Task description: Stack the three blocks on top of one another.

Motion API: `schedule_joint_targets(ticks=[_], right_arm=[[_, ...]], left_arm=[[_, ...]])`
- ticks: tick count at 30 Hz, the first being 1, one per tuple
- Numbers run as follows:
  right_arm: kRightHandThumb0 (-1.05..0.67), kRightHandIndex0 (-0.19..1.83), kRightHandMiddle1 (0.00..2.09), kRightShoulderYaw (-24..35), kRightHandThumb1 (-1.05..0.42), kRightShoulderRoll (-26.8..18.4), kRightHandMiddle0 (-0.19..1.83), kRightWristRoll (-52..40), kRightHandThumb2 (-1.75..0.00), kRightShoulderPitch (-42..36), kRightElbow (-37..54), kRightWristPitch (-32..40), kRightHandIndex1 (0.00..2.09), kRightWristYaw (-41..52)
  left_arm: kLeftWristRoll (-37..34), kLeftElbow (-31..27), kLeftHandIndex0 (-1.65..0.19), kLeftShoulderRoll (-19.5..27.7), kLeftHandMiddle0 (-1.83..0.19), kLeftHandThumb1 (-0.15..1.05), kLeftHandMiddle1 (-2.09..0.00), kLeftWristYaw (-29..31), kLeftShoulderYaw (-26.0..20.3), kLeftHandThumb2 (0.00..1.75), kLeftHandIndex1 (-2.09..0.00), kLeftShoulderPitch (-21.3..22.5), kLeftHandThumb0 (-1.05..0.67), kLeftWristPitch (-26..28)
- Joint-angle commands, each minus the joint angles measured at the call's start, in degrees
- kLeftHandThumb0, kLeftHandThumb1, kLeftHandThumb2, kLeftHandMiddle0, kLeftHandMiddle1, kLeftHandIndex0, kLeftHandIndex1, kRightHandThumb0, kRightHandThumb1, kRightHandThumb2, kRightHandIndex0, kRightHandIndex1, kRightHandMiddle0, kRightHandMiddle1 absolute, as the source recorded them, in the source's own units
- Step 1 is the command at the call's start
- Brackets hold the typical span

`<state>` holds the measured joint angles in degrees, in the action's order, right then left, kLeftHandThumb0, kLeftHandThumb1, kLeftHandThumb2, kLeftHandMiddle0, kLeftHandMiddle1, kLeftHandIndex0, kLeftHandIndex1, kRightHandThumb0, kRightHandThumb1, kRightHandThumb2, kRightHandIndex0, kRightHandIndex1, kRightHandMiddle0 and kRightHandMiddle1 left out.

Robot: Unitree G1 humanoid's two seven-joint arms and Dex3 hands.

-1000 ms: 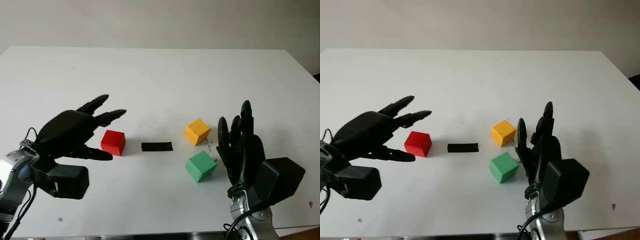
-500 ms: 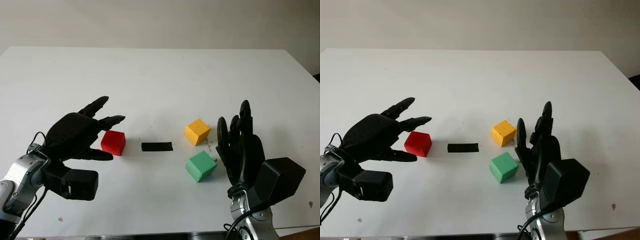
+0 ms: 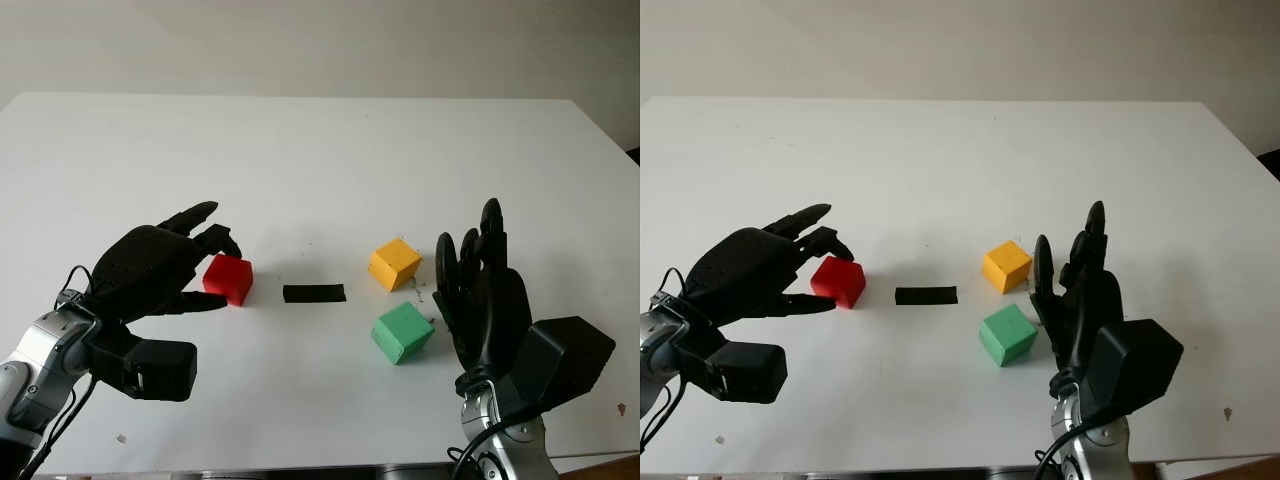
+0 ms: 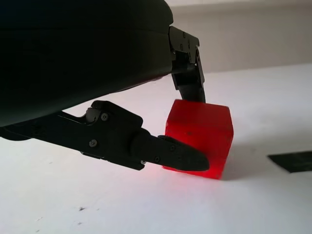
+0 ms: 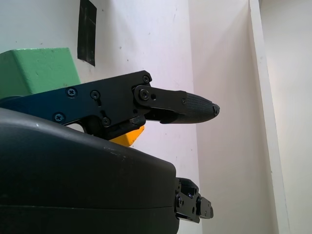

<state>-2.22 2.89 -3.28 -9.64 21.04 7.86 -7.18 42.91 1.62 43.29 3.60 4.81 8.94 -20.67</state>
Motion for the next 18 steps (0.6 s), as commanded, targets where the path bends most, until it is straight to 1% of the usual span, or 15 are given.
schedule_joint_targets(ticks=[1,4,10,13,16,18], right_arm=[[-0.52,-0.19,0.05,0.0,-1.05,1.0,-0.17,0.4,-0.49,-0.3,0.6,-0.6,0.04,-0.3],[-0.49,-0.18,0.06,-0.2,-1.05,1.1,-0.15,1.2,-0.49,-0.3,0.5,-0.8,0.05,-0.8],[-0.48,-0.18,0.06,-0.7,-1.05,0.8,-0.15,2.9,-0.49,-0.3,0.4,-0.9,0.05,-1.3],[-0.47,-0.18,0.06,-0.9,-1.05,0.8,-0.15,3.5,-0.49,-0.3,0.1,-0.9,0.05,-1.4],[-0.48,-0.18,0.06,-1.1,-1.05,1.4,-0.14,3.8,-0.49,-0.4,0.3,-0.5,0.05,-1.9],[-0.48,-0.17,0.06,-1.3,-1.05,1.2,-0.13,3.7,-0.48,-0.4,0.1,-1.0,0.06,-1.7]], left_arm=[[-2.4,0.2,-0.02,0.0,-0.22,1.05,-0.07,-0.2,-1.2,0.24,-1.46,0.6,-0.34,-0.8],[-4.9,-0.7,-0.02,0.2,-0.24,1.05,-0.07,1.1,-1.7,0.24,-1.48,0.5,-0.35,-0.5],[-5.9,-3.4,-0.01,0.9,-0.23,1.05,-0.06,3.2,-2.7,0.24,-1.46,0.1,-0.36,0.5],[-11.0,-4.4,-0.04,0.3,-0.23,1.05,-0.05,6.6,-3.6,0.22,-1.43,0.4,-0.37,0.9],[-17.4,-4.2,-0.07,-0.8,-0.25,1.05,-0.06,9.6,-4.1,0.19,-1.48,1.0,-0.36,0.5],[-20.0,-4.1,-0.07,-1.4,-0.26,1.05,-0.06,11.1,-3.8,0.19,-1.52,1.5,-0.36,0.1]])
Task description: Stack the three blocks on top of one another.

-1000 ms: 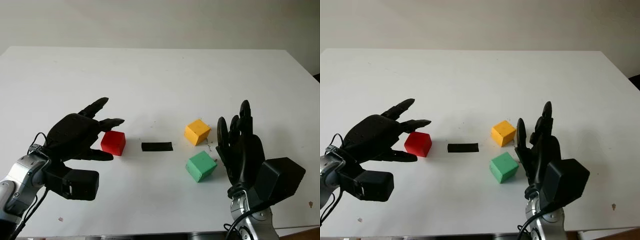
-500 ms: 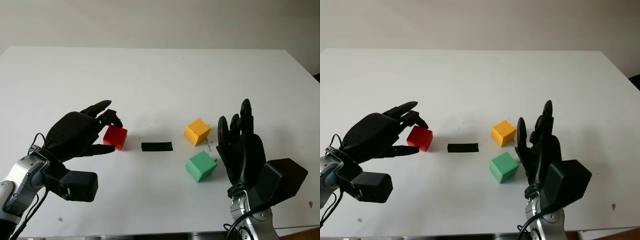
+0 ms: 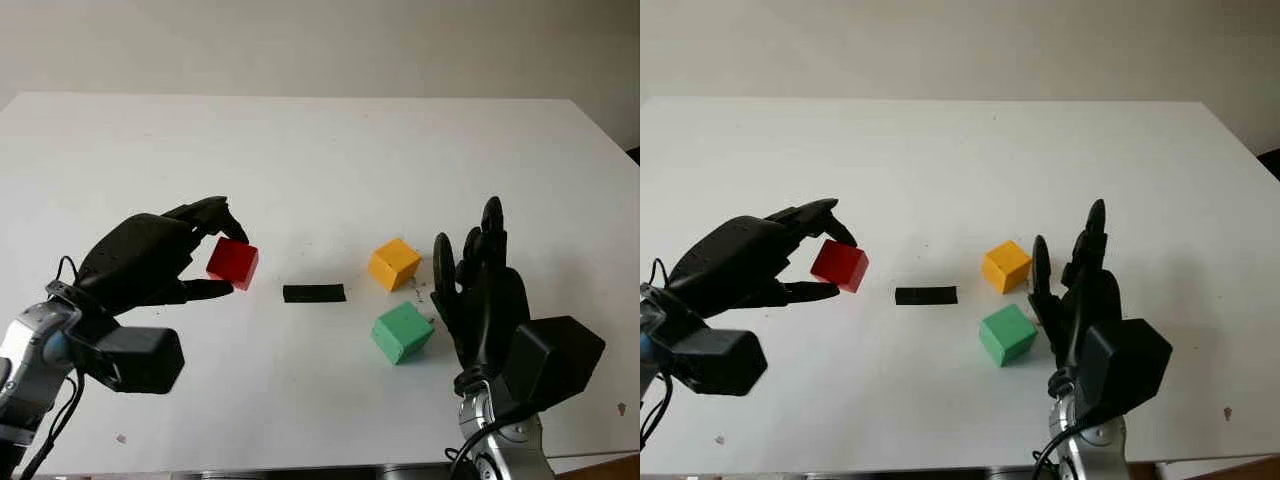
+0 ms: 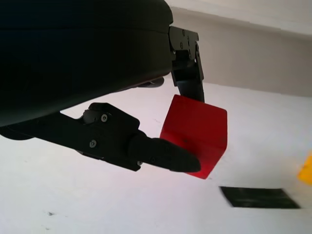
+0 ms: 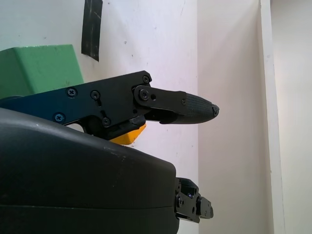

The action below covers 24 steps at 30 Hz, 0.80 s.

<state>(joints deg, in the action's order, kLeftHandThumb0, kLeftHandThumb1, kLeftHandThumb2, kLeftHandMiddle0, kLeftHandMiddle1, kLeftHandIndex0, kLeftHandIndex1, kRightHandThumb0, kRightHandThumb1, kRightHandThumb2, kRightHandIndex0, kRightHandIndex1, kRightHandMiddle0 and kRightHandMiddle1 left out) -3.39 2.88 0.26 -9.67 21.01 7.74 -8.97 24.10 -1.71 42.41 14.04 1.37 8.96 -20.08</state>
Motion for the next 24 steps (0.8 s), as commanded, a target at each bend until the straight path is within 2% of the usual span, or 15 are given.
schedule_joint_targets(ticks=[1,4,8,10,17,21,24], right_arm=[[-0.47,-0.18,0.05,-0.2,-1.05,1.0,-0.15,0.1,-0.50,-0.4,0.0,-1.2,0.05,0.2],[-0.47,-0.19,0.05,-0.3,-1.05,1.3,-0.15,-0.4,-0.50,-0.5,-0.6,-2.0,0.04,0.4],[-0.50,-0.17,0.06,-0.9,-1.05,1.2,-0.13,1.4,-0.49,-0.6,-0.9,-2.0,0.06,-0.7],[-0.50,-0.16,0.06,-1.2,-1.05,1.0,-0.12,2.2,-0.48,-0.7,-1.0,-2.2,0.06,-1.0],[-0.49,-0.16,0.06,-1.3,-1.05,1.5,-0.12,2.0,-0.48,-0.6,-1.8,-3.6,0.06,-1.1],[-0.50,-0.17,0.05,-1.6,-1.05,1.4,-0.13,2.5,-0.49,-0.6,-2.3,-3.7,0.05,-1.5],[-0.50,-0.17,0.05,-1.9,-1.05,1.4,-0.14,2.7,-0.49,-0.5,-2.7,-4.5,0.05,-1.6]], left_arm=[[-2.5,-0.9,-0.05,-1.0,-0.26,1.05,-0.06,1.6,0.0,0.19,-1.52,1.7,-0.36,-0.4],[-5.7,-2.1,-0.03,-3.4,-0.23,1.05,-0.05,4.0,0.8,0.21,-1.52,1.7,-0.36,2.0],[-4.7,-5.9,-0.06,-7.5,-0.18,1.05,-0.04,4.8,2.4,0.23,-1.51,0.9,-0.43,8.4],[-1.9,-6.8,-0.06,-9.2,-0.17,1.05,-0.05,3.4,3.7,0.21,-1.49,0.8,-0.41,9.7],[5.8,-8.7,0.06,-14.1,-0.13,1.05,-0.05,1.4,8.0,0.23,-1.71,1.5,-0.37,14.9],[11.4,-9.0,0.02,-15.6,-0.14,1.05,-0.05,0.2,10.7,0.23,-1.60,2.1,-0.36,16.5],[15.0,-8.6,0.02,-16.5,-0.14,1.05,-0.06,-1.2,12.4,0.25,-1.59,2.6,-0.37,16.4]])
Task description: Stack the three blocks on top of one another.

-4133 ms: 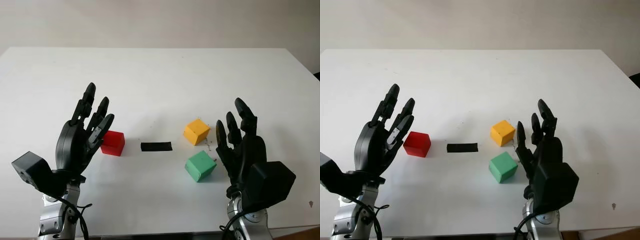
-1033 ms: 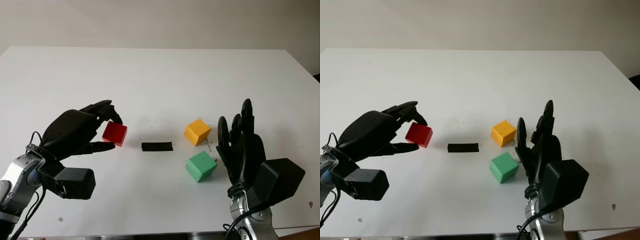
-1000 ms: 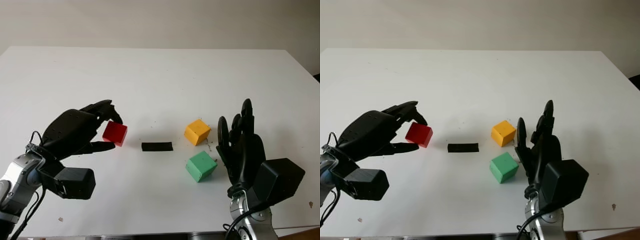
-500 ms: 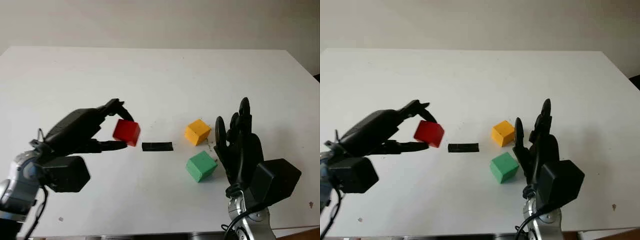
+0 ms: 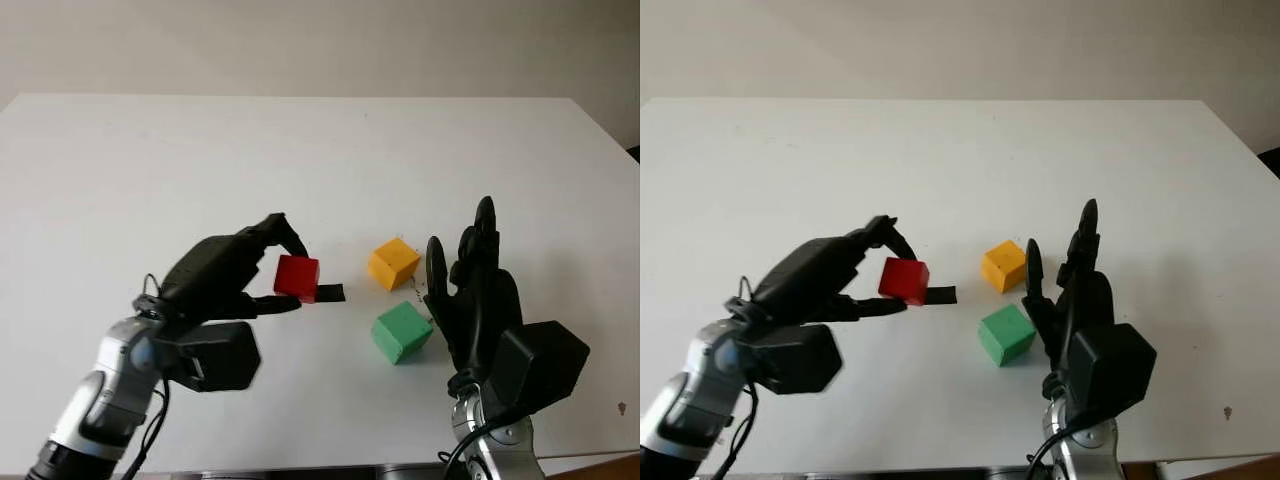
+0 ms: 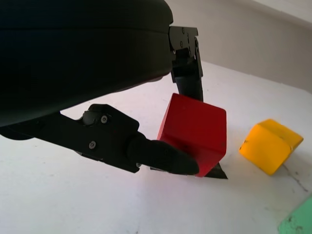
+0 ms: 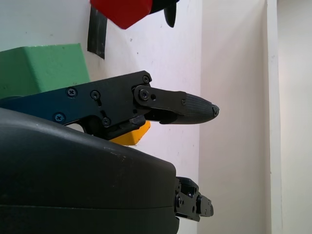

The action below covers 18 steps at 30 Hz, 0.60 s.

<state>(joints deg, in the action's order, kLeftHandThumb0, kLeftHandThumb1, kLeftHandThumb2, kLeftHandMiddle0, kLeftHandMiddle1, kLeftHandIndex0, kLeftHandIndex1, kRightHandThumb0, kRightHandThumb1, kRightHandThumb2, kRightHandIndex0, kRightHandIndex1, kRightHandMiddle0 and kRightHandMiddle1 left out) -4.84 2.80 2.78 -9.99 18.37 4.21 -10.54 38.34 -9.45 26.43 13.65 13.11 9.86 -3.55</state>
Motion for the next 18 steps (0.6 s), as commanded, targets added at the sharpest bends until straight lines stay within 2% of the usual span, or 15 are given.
schedule_joint_targets(ticks=[1,11,18], right_arm=[[-0.50,-0.18,0.05,-0.4,-1.05,1.7,-0.14,0.1,-0.49,-0.2,-0.1,-1.0,0.05,-0.2],[-0.53,-0.16,0.05,-0.7,-1.05,1.7,-0.13,0.4,-0.46,-0.4,-0.4,-1.4,0.05,-0.9],[-0.53,-0.16,0.06,-0.9,-1.05,2.0,-0.12,0.0,-0.44,-0.5,0.2,-0.1,0.06,-1.2]], left_arm=[[1.9,-0.7,0.02,-0.9,-0.14,1.05,-0.06,-1.3,1.2,0.26,-1.60,1.8,-0.37,0.0],[5.3,1.6,0.02,-4.0,-0.18,1.05,-0.06,-3.5,3.0,0.23,-1.68,2.9,-0.34,1.9],[5.6,4.4,0.11,-4.6,-0.19,1.05,-0.06,-4.8,3.1,0.25,-1.87,4.5,-0.35,2.0]])
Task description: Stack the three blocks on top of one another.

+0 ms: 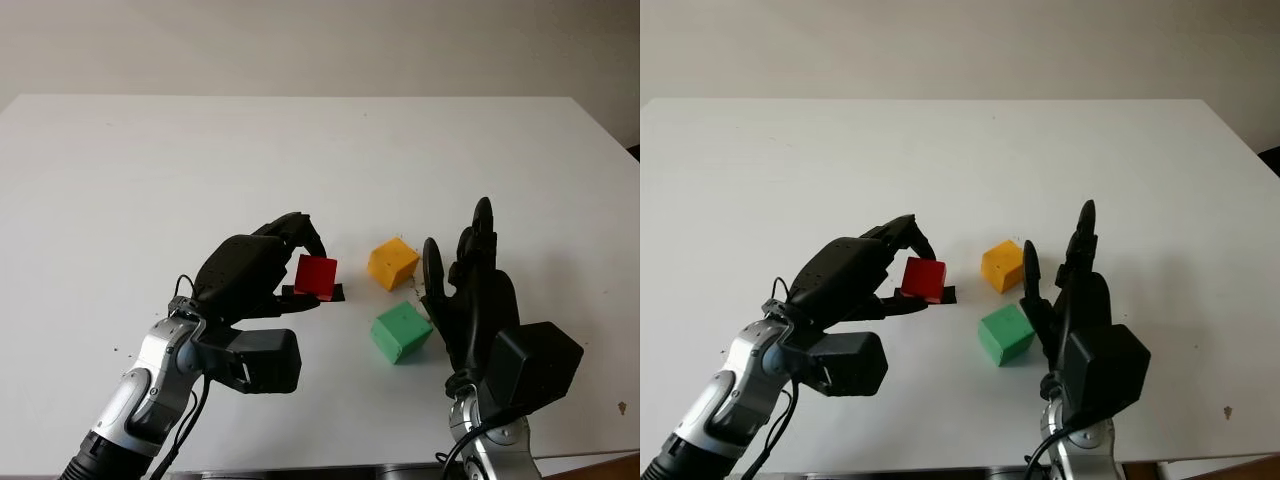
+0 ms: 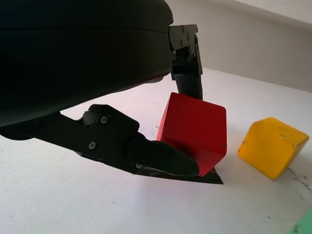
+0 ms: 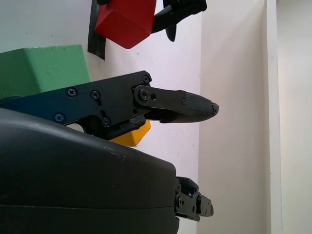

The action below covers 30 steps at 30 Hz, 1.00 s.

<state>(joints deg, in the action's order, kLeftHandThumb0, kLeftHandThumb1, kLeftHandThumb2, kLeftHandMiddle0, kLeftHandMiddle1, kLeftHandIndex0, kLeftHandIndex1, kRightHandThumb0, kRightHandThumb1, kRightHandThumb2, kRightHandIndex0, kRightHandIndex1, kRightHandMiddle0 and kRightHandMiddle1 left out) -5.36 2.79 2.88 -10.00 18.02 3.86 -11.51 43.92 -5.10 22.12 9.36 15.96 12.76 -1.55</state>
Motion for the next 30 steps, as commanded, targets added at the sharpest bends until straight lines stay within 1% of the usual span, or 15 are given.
schedule_joint_targets(ticks=[1,7,13,16,19,23,25,26,30], right_arm=[[-0.53,-0.16,0.06,-0.4,-1.05,1.9,-0.12,-0.1,-0.44,-0.5,0.5,0.1,0.05,-0.1],[-0.52,-0.15,0.06,-0.3,-1.05,1.5,-0.12,0.3,-0.44,-0.7,0.2,-0.9,0.06,-0.2],[-0.53,-0.15,0.06,-0.2,-1.05,1.5,-0.12,-0.1,-0.44,-0.8,0.6,-0.2,0.05,0.0],[-0.52,-0.15,0.06,-0.2,-1.05,1.4,-0.12,-0.2,-0.44,-0.7,0.4,-0.6,0.06,0.1],[-0.52,-0.16,0.05,-0.1,-1.05,1.6,-0.12,-0.5,-0.45,-0.7,0.4,-0.4,0.05,0.2],[-0.53,-0.15,0.05,-0.1,-1.05,1.4,-0.12,-0.2,-0.43,-0.7,0.4,-0.4,0.06,0.1],[-0.53,-0.15,0.05,-0.2,-1.05,1.3,-0.12,0.0,-0.44,-0.7,0.5,-0.3,0.05,0.1],[-0.53,-0.15,0.05,-0.1,-1.05,1.5,-0.12,-0.4,-0.44,-0.7,0.4,-0.4,0.05,0.1],[-0.53,-0.15,0.06,-0.2,-1.05,1.6,-0.12,-0.4,-0.44,-0.8,0.5,-0.4,0.05,0.0]], left_arm=[[0.0,0.2,0.12,-0.3,-0.19,1.05,-0.06,-0.4,0.2,0.26,-1.88,1.7,-0.35,0.2],[0.3,0.6,0.12,-0.1,-0.20,1.05,-0.06,-0.3,0.4,0.25,-1.90,2.0,-0.36,0.7],[1.2,0.4,0.12,0.2,-0.20,1.05,-0.06,0.4,0.8,0.25,-1.85,2.1,-0.36,1.7],[1.6,0.3,0.07,0.5,-0.22,1.05,-0.06,1.8,1.1,0.22,-1.75,2.2,-0.38,2.6],[1.4,-0.4,0.05,0.6,-0.21,1.05,-0.06,3.8,1.3,0.21,-1.70,2.1,-0.40,3.8],[1.0,-2.0,0.05,0.8,-0.17,1.05,-0.04,7.6,1.4,0.24,-1.76,2.2,-0.44,5.7],[1.1,-2.3,0.08,0.9,-0.16,1.05,-0.04,8.3,1.5,0.25,-1.77,2.2,-0.45,6.0],[1.2,-2.4,0.09,0.9,-0.15,1.05,-0.04,8.6,1.5,0.25,-1.74,2.3,-0.45,6.2],[1.7,-2.3,0.11,1.2,-0.10,1.05,-0.05,8.6,1.7,0.26,-1.48,2.4,-0.46,6.1]])
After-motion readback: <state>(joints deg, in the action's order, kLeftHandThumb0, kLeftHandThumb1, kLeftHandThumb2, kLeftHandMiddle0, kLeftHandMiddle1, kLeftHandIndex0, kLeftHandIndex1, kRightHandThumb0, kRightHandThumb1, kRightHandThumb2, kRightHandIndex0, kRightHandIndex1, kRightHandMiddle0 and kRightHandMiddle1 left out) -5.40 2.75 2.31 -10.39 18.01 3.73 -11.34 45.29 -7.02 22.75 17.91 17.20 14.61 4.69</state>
